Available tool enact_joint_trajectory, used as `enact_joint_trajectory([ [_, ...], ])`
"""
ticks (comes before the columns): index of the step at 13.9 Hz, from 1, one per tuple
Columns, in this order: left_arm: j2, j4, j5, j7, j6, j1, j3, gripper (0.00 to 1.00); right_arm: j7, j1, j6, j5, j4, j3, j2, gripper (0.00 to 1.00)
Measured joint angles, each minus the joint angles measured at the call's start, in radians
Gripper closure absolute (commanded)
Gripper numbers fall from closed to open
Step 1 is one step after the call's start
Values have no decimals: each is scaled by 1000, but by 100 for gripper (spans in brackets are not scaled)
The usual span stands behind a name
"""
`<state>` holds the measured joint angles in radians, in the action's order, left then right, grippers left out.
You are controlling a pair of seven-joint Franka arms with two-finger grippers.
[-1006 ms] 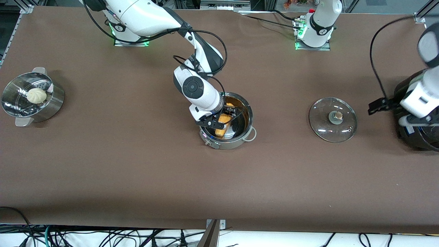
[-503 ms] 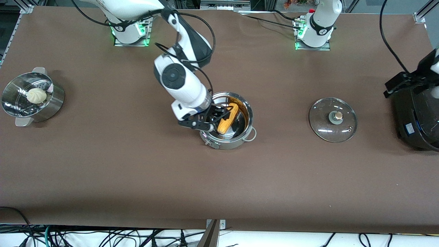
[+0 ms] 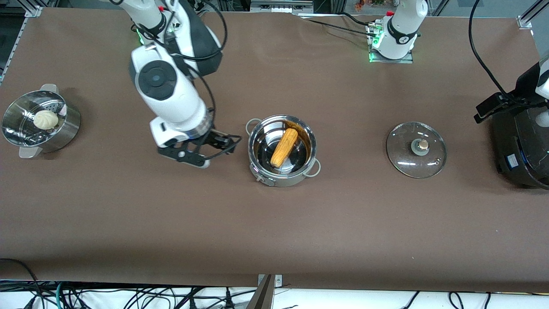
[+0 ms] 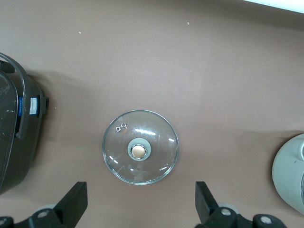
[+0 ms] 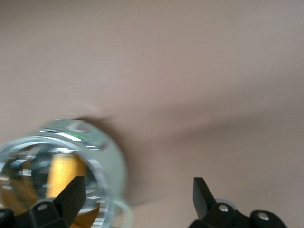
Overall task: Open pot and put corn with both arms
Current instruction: 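Open the right gripper, releasing the corn into the pot, and withdraw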
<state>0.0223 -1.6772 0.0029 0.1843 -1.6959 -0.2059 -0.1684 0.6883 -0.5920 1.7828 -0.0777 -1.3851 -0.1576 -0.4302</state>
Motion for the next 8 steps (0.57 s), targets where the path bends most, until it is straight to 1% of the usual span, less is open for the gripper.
enact_joint_trajectory([
  [3,-1,2,0,2,2,-1,0,0,-266,2,-120,4,0,-137,48,0],
  [6,-1,3,-1,2,2,12,10,0,-482,5,-229,4,-2,-275,110,0],
  [7,-1,3,-1,2,2,46,39,0,-547,6,-253,4,-12,-317,131,0],
  [8,-1,3,-1,2,2,93,84,0,-605,7,-255,4,-36,-354,153,0],
])
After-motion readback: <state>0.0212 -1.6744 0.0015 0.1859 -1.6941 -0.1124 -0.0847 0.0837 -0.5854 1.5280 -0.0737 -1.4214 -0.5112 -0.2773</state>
